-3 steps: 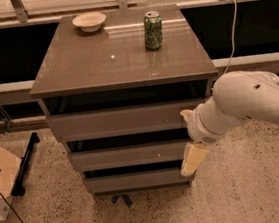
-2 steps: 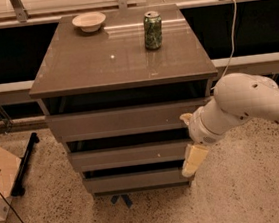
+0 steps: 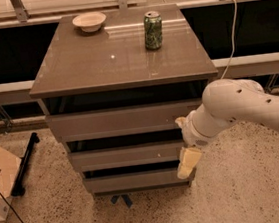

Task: Open middle drawer

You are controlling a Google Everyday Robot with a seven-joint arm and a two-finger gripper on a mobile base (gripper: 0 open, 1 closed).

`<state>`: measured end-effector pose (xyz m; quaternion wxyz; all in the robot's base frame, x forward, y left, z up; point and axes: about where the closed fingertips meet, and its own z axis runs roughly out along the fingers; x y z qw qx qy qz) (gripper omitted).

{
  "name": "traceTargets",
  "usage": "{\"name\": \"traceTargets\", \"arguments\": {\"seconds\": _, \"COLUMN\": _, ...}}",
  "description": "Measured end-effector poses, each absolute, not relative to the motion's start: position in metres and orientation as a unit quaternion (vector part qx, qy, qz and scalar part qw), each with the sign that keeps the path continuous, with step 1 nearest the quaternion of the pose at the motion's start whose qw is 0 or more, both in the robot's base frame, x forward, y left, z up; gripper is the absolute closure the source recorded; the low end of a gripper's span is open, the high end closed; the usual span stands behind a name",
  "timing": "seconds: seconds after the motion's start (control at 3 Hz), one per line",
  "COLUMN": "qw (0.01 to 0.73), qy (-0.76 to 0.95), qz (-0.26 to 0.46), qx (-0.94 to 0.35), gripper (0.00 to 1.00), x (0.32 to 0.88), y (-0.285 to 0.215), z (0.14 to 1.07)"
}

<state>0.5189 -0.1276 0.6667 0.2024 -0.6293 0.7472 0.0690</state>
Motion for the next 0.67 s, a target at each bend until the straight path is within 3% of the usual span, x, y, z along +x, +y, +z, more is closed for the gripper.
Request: {"name": "traceTargets", "arguments": {"seconds": 0.67, "qw": 0.219, "qy": 0.761, "qz": 0.06, "qx": -0.607, "gripper": 0.0, "x": 0.536, "y": -0.132, "z": 0.616}}
